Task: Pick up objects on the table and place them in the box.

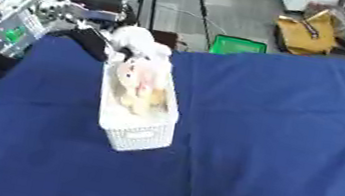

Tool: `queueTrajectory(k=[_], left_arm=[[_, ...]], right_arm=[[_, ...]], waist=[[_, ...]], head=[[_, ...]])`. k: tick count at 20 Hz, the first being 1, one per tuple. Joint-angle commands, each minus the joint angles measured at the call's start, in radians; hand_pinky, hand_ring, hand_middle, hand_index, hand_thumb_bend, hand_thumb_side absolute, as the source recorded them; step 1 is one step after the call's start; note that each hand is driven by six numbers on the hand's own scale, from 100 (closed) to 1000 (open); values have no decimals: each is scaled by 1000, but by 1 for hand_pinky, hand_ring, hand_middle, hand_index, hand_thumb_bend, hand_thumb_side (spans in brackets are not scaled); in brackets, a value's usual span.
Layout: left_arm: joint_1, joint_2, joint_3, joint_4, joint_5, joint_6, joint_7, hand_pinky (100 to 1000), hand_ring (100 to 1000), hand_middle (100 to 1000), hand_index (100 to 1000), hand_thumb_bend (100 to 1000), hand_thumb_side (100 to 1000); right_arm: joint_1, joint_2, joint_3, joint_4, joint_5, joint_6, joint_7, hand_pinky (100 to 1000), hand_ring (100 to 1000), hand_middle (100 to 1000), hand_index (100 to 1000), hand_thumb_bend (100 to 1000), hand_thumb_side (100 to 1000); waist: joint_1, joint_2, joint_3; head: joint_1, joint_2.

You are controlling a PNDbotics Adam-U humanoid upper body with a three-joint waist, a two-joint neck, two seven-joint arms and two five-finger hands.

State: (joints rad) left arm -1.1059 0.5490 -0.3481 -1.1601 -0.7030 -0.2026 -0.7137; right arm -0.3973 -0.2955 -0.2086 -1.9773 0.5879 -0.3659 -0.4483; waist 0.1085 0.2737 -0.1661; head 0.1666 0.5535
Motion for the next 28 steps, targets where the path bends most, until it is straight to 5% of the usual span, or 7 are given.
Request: queueTrajectory(k=[1, 5, 6, 8, 16, 28], left_arm=[[-15, 11, 12, 13, 22, -1, -26, 500, 566, 588, 760, 100, 511], [-18, 6, 18, 31, 53, -8, -80, 544, 617, 653, 810, 130, 556], [-17, 3, 17, 34, 65, -12, -96, 604, 711, 776, 903, 247, 617], [-17, 0, 21, 40, 92, -17, -124, 624, 744, 823, 949, 267, 631], [-18, -3, 30, 42, 136, -13, -149, 672, 797, 927, 1000, 388, 699], [-22, 1, 29, 23, 128, 5, -189, 771, 909, 1000, 1000, 480, 682]], right_arm=[[-16, -16, -1, -23, -4, 0, -4, 666, 513, 441, 674, 100, 759], [-16, -16, -1, -23, -4, 1, -4, 666, 513, 441, 673, 100, 758], [-17, -16, 0, -23, -4, 1, -5, 666, 513, 440, 673, 100, 757], [-18, -16, 1, -23, -6, 0, -5, 666, 513, 440, 673, 100, 757], [-18, -17, 1, -23, -8, 0, -4, 666, 512, 440, 672, 100, 757], [-13, -17, 2, -23, -11, 1, 1, 665, 512, 439, 671, 100, 757]], waist=[[-6, -16, -1], [-5, -15, -1], [-4, -15, -2], [-3, -14, -3], [-2, -13, -6], [-3, -16, -5]], head=[[1, 8], [0, 9], [-1, 8], [-1, 7], [-2, 7], [-2, 7]])
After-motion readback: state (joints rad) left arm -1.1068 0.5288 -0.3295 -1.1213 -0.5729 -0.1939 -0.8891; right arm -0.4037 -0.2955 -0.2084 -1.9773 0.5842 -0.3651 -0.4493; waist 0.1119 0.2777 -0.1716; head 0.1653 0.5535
